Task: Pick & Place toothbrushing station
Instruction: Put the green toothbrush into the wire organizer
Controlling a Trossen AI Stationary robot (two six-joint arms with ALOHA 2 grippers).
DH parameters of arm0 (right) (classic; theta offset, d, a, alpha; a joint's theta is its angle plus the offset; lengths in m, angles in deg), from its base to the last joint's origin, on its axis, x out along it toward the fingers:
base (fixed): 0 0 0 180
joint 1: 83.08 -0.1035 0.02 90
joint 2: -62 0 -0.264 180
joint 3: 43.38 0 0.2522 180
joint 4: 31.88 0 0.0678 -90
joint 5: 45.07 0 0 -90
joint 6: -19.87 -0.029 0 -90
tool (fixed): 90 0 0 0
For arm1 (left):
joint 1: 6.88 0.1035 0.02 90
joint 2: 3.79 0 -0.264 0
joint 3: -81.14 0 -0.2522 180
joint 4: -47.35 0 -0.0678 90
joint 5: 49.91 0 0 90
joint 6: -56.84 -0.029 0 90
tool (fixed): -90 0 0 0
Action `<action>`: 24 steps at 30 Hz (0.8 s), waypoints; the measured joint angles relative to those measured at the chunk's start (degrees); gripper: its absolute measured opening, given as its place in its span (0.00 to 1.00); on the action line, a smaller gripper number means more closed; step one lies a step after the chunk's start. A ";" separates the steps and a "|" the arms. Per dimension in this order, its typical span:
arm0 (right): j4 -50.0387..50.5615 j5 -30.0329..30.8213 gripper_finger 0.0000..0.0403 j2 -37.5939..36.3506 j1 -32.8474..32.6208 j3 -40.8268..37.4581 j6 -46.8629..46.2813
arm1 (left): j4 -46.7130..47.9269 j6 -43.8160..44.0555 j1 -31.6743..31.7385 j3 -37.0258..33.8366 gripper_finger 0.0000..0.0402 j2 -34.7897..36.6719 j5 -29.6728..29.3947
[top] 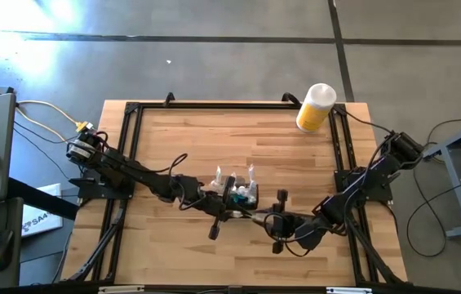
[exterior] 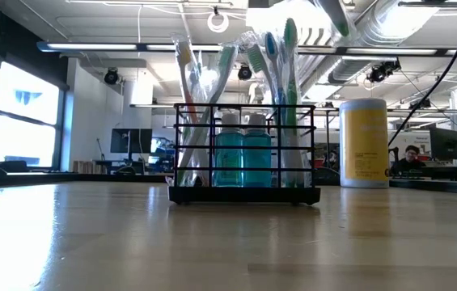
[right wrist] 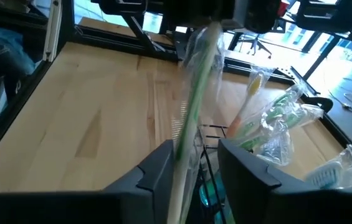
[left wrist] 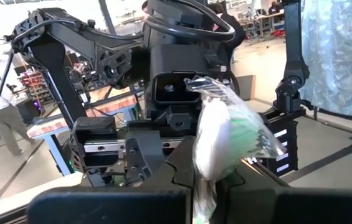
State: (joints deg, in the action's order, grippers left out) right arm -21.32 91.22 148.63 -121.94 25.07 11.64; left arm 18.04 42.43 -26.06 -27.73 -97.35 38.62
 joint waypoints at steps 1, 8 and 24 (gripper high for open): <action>0.01 0.07 0.30 0.00 -0.14 0.00 -0.64 | 0.00 0.08 0.00 0.00 0.01 0.00 0.01; 0.25 3.53 0.46 0.00 -0.52 0.00 -3.73 | -0.09 1.03 -0.10 0.00 0.01 0.04 0.02; 0.46 7.32 0.60 -0.02 -4.93 0.00 -3.90 | 0.72 1.77 -2.43 0.00 0.01 0.07 -1.04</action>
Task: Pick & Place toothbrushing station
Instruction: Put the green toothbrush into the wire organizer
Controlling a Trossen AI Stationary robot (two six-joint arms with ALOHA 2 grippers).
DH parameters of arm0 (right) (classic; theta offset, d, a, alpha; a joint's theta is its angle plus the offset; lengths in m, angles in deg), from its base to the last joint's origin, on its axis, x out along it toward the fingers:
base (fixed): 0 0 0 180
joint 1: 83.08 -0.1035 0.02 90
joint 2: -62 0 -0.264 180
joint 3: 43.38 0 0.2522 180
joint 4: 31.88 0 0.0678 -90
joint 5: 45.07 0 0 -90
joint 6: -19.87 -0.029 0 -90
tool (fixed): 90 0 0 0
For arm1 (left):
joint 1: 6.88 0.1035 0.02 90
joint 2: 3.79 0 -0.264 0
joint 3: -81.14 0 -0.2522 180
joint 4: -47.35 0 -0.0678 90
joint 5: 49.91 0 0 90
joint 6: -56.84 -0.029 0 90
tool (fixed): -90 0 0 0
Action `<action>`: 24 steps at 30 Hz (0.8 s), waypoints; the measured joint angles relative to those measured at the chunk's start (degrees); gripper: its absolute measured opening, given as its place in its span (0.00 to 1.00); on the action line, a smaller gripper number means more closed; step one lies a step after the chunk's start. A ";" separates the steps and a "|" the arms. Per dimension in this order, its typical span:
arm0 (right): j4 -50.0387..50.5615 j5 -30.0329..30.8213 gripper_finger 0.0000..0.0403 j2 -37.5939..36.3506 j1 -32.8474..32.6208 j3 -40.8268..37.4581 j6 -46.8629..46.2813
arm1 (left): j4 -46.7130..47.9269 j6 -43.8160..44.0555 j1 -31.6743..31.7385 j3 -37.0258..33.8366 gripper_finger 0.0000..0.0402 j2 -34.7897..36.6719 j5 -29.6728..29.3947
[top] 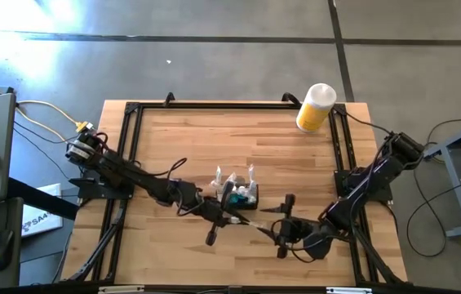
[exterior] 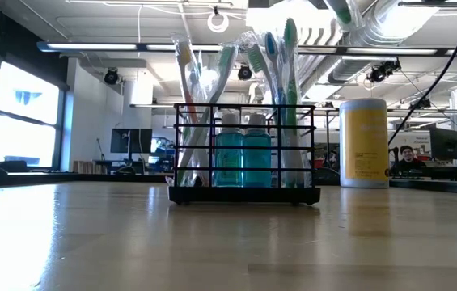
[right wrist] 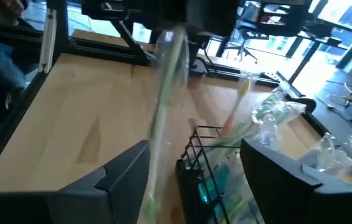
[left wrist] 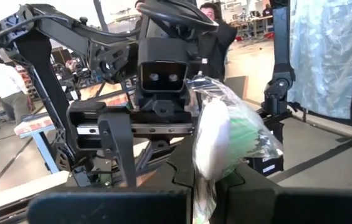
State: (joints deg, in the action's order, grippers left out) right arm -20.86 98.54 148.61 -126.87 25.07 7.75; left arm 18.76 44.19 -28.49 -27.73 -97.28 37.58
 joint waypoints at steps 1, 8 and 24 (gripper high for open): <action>0.25 0.61 0.60 -0.02 -0.32 0.00 -0.03 | 0.00 -0.26 -0.41 0.00 0.00 0.00 -0.73; 2.37 3.40 0.61 -0.04 -2.87 0.00 0.72 | 1.81 -1.97 -3.32 -0.02 0.00 1.14 -5.12; 4.36 4.83 0.61 -0.04 -7.38 0.00 8.98 | 26.36 11.22 -5.90 -0.02 0.00 12.80 -21.79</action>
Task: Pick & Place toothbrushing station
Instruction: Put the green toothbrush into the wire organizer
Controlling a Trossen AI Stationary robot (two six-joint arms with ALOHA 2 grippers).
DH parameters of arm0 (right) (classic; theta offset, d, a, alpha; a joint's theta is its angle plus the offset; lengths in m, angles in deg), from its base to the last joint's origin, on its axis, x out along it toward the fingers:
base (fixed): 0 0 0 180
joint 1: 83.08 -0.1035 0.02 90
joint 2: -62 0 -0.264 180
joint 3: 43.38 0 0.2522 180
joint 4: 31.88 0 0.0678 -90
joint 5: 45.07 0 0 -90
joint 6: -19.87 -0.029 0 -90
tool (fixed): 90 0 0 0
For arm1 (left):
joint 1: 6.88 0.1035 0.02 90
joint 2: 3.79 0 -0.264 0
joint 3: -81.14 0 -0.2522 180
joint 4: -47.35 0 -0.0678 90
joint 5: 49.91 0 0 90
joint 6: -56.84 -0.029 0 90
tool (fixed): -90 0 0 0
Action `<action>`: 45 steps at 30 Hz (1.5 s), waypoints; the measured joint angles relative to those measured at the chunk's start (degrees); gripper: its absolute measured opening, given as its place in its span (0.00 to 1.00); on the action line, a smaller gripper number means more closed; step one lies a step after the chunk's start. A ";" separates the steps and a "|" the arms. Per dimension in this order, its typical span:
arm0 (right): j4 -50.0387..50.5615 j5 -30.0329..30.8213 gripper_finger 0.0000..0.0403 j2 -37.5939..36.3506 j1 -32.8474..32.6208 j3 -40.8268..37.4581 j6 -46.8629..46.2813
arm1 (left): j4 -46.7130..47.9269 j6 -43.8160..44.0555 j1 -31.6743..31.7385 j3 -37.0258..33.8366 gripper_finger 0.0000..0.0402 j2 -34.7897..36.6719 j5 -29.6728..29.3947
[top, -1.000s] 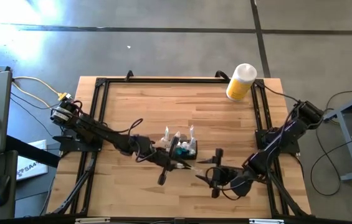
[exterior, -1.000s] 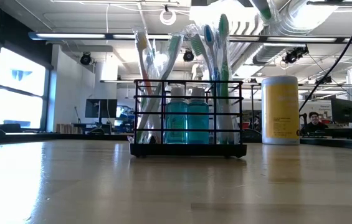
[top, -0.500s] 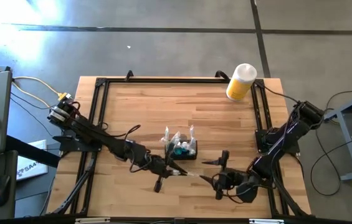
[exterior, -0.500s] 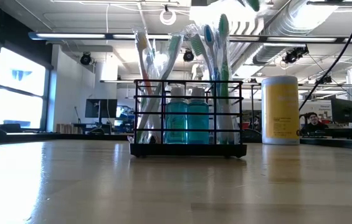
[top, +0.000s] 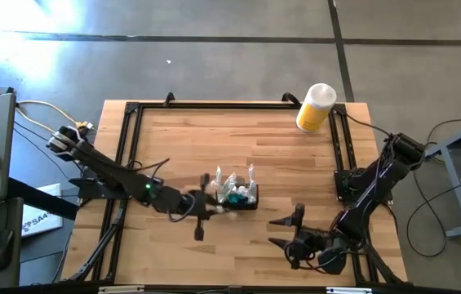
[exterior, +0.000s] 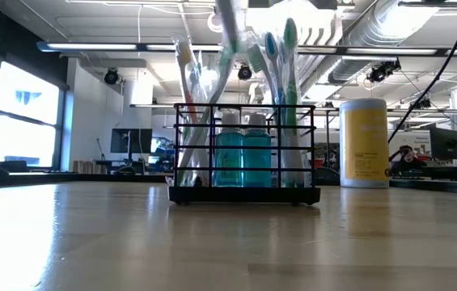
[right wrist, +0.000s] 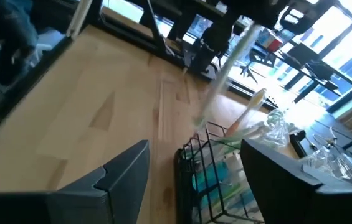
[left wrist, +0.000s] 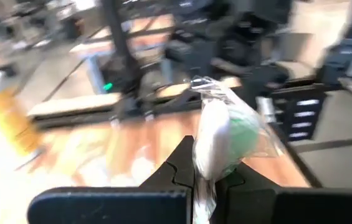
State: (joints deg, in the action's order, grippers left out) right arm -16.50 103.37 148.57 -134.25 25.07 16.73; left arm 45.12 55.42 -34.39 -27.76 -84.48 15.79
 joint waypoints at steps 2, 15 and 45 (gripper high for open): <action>1.45 0.11 0.61 0.00 0.03 0.00 0.00 | 4.64 2.23 0.00 0.04 0.00 1.86 -4.49; 8.81 -8.38 0.61 0.00 4.12 0.00 -1.77 | 15.00 12.05 0.11 0.00 0.01 2.82 -20.07; 10.30 -27.23 0.61 0.00 8.59 -0.02 -17.59 | 6.18 25.88 4.74 -11.38 0.01 1.62 -10.52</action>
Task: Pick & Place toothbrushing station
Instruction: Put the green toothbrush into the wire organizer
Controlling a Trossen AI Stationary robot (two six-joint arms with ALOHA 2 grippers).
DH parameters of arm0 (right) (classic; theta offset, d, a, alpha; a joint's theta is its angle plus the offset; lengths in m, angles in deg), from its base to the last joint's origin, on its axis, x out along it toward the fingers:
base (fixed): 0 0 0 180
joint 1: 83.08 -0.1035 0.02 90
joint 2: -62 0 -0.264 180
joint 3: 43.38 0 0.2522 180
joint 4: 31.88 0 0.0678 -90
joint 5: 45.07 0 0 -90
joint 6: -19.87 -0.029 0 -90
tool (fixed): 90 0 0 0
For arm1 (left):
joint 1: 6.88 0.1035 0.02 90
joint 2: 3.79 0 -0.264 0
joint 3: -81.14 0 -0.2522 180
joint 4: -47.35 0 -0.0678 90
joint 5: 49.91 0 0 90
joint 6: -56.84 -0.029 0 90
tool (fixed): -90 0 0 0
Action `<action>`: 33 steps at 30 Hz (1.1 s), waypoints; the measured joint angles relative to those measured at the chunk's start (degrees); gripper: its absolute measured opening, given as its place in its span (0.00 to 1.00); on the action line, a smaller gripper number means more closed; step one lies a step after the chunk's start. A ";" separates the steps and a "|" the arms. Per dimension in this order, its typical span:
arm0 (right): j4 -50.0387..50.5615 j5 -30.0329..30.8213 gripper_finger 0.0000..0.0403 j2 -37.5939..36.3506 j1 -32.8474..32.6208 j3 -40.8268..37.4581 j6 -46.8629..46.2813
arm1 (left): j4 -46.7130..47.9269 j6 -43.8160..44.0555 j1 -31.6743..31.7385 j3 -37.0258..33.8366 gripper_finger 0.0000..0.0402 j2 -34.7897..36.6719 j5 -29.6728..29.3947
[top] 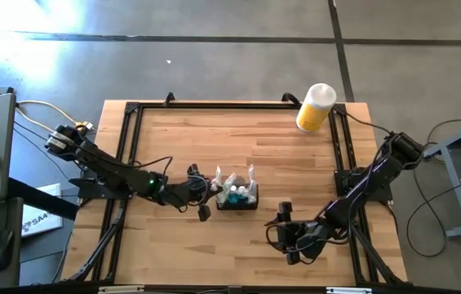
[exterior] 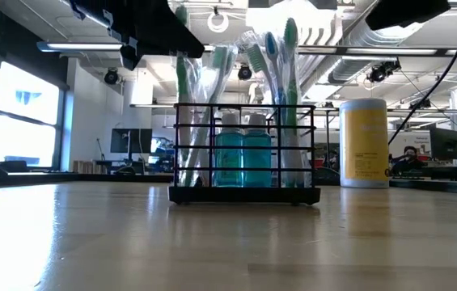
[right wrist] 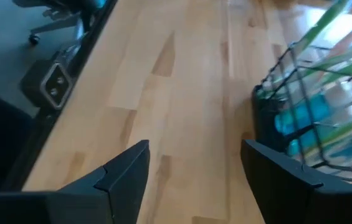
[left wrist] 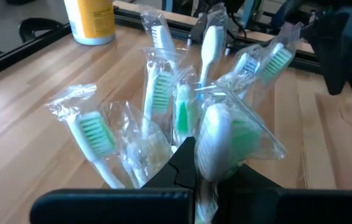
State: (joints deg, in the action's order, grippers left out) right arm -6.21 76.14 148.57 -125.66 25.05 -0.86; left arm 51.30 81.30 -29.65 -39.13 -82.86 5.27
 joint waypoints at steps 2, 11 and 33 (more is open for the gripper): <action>-0.01 -1.69 0.61 0.00 0.00 0.02 -0.49 | -0.80 -0.22 0.00 -0.56 0.01 0.00 0.04; 0.20 -2.70 0.61 0.00 0.04 0.02 1.15 | -0.78 -0.88 -0.07 -0.86 0.02 0.00 1.53; 1.30 -2.91 0.61 0.00 4.39 0.01 0.91 | -8.29 -6.18 -0.11 -0.86 0.09 -7.41 1.09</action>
State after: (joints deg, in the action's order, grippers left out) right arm -4.91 73.23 148.57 -121.27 25.06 0.05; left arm 43.01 75.12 -29.76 -39.99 -90.27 6.35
